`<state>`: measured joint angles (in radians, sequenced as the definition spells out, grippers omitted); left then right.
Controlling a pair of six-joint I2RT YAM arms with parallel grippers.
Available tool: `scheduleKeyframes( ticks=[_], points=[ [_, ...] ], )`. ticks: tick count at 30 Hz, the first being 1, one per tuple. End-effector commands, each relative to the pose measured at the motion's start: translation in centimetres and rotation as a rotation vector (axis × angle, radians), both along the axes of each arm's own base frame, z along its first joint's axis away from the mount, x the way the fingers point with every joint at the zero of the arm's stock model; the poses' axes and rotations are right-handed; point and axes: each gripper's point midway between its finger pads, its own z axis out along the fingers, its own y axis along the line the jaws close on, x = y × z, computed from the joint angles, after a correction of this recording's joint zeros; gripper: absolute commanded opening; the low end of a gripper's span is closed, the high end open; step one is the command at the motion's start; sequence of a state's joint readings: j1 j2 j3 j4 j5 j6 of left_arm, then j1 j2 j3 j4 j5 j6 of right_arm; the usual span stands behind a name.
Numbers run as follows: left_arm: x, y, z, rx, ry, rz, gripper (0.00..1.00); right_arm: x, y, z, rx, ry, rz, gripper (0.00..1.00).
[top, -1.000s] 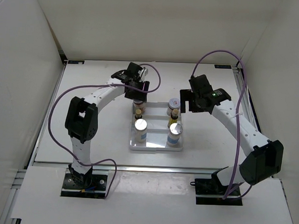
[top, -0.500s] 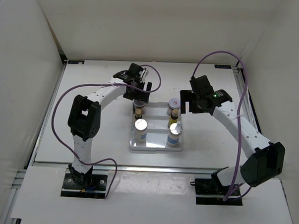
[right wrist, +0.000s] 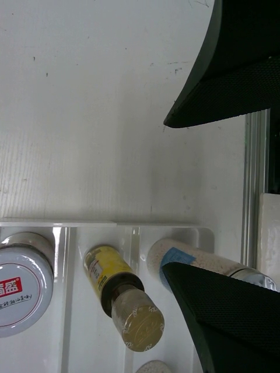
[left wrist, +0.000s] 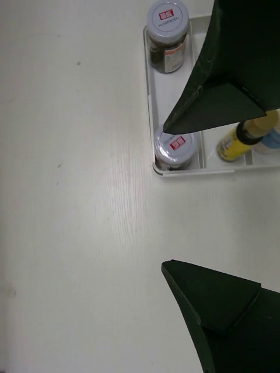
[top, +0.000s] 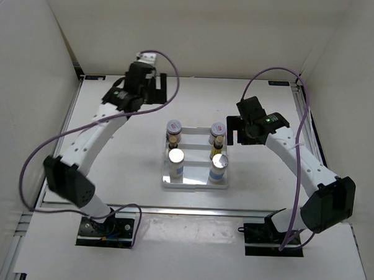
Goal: Organize the condiment bottles
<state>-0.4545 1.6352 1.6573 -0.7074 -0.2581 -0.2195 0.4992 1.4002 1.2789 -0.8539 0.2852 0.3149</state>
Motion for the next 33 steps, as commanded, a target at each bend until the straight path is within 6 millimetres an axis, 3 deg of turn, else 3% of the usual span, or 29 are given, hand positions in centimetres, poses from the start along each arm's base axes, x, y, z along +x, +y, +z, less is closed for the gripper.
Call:
scheduleKeyframes(
  ticks=[1,2,3,4,5,6,7,8,9,10,13,14,17,23,33],
  points=[
    [-2.8,6.8,6.2,-0.056,-0.168,0.208,1.0,-0.2,0.1,0.7,0.017,-0.001,-0.009,0.99],
    [-3.8,7.7,4.2,-0.048,-0.138,0.226,1.0,-0.3,0.1,1.3,0.028,-0.02,-0.009,0.99],
    [-5.4,9.1,6.3,-0.078,-0.216,0.252,1.0,-0.5,0.2,1.2,0.041,-0.023,-0.002,0.99],
    [-6.2,10.1,6.1,-0.078,-0.241,0.277,1.0,-0.6,0.2,1.2,0.046,-0.031,-0.002,0.99],
    [-7.5,10.8,2.8,-0.027,-0.202,0.273,1.0,-0.9,0.5,1.9,0.077,-0.04,0.013,0.99],
    [-8.4,11.4,2.4,-0.018,-0.22,0.276,1.0,-1.2,0.6,1.7,0.083,-0.035,0.018,0.99],
    [-9.7,12.0,3.9,-0.048,-0.303,0.273,1.0,-1.1,0.8,1.8,0.095,-0.038,0.024,0.99],
    [-10.8,12.4,0.6,-0.005,-0.263,0.259,1.0,-1.3,1.0,2.2,0.111,-0.045,0.031,0.99],
    [-12.1,13.2,1.1,-0.021,-0.311,0.275,1.0,-1.7,1.1,2.4,0.125,-0.037,0.042,0.99],
    [-13.0,13.7,-1.3,0.017,-0.283,0.274,1.0,-2.1,1.1,2.4,0.133,-0.036,0.047,0.99],
    [-14.7,14.5,-2.2,0.022,-0.321,0.264,1.0,-3.1,0.8,2.2,0.142,-0.038,0.063,0.99],
    [-15.2,14.6,-3.5,0.031,-0.304,0.263,1.0,-3.7,0.7,1.6,0.143,-0.023,0.067,0.99],
    [-15.8,15.1,-4.4,0.044,-0.305,0.267,1.0,-4.8,0.1,1.5,0.156,-0.033,0.058,0.99],
    [-14.7,15.3,-5.7,0.086,-0.334,0.268,1.0,-5.7,-0.3,1.1,0.191,-0.077,0.045,0.99],
    [-13.6,16.9,-6.4,0.161,-0.344,0.346,1.0,-6.9,-4.3,-0.2,0.109,-0.151,-0.124,0.99]
  ],
)
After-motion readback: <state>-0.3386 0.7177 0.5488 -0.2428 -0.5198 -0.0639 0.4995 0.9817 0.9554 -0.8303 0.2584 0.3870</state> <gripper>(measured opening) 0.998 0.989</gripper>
